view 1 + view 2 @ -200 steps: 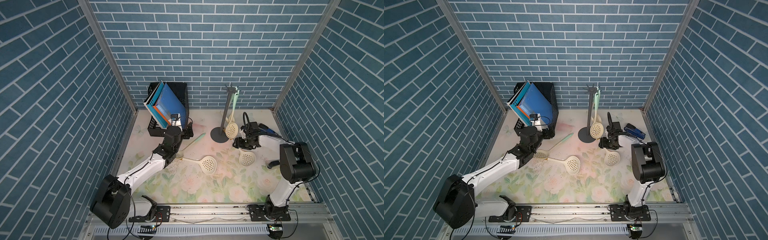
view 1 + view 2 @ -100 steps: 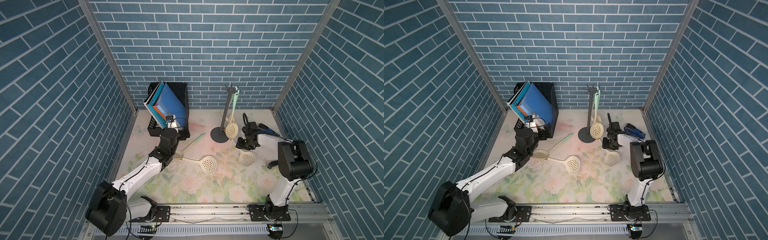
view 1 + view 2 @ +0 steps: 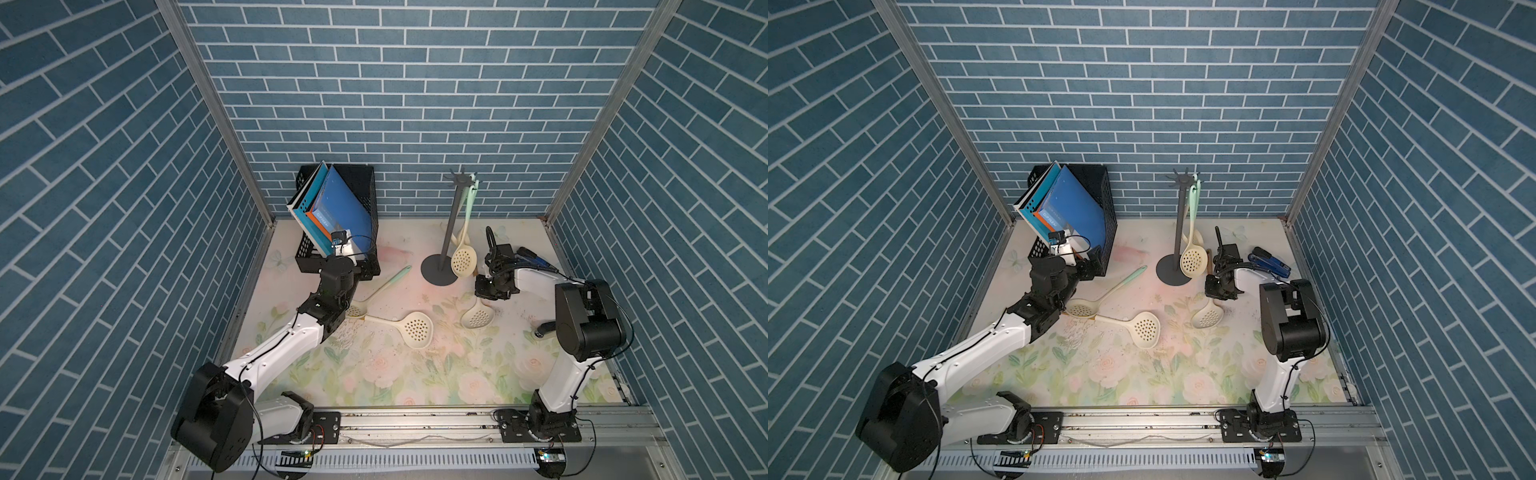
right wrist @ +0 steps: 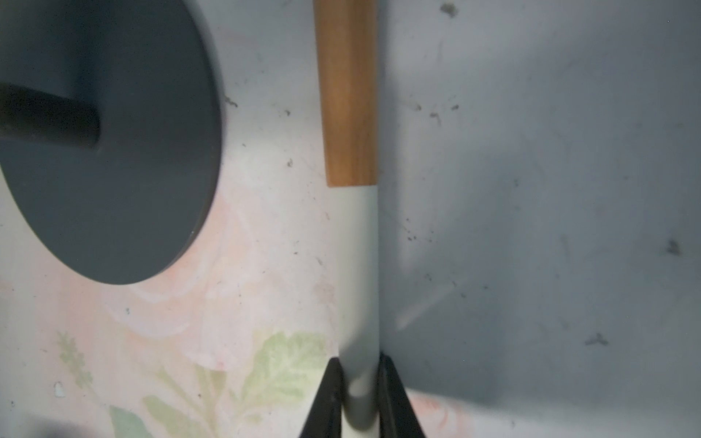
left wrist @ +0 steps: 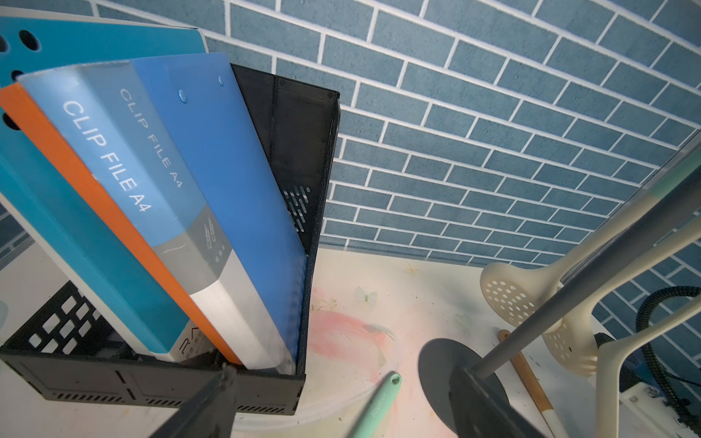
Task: Hang the skimmer on the kitchen utensil rack
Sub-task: Pick up the skimmer from the center of the board.
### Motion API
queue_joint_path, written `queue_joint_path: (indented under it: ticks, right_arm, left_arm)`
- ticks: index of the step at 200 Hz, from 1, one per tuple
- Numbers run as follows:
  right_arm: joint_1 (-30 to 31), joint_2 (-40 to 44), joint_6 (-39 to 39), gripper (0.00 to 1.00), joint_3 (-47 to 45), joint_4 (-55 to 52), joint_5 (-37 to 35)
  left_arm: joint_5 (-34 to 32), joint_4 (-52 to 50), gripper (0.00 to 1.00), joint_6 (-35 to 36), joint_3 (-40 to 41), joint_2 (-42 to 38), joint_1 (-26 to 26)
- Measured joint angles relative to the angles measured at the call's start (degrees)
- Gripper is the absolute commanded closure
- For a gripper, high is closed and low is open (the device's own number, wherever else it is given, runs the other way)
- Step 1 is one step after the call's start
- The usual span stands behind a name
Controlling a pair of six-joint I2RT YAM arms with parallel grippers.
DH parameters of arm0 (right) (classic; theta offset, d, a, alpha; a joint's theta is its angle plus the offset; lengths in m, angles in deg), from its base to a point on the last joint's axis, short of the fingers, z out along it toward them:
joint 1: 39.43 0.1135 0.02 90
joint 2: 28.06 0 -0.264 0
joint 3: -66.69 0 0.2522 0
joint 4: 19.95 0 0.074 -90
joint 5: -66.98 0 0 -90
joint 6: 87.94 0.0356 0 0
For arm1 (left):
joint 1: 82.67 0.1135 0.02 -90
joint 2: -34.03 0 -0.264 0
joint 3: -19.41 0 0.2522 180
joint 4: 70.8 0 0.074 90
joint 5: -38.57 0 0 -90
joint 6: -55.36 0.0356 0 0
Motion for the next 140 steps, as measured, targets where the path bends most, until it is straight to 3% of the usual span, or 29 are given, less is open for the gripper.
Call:
queue_joint_path:
  ticks: [63,88,140]
  right_arm:
    - [-0.8,4.0,1.8,1.00,-4.9,1.9,0.4]
    - [-1.9,7.3,2.7,1.00,-7.4,-1.4,1.6]
    - [-4.1,17.8,5.0,1.00,-9.1,-2.4,6.0]
  left_arm:
    - [0.3,-0.7,0.07,-0.1,0.0,0.3,0.0]
    - [0.5,-0.7,0.01,-0.5,0.0,0.7,0.0]
    - [1.9,-0.7,0.00,-1.2,0.0,1.0,0.1]
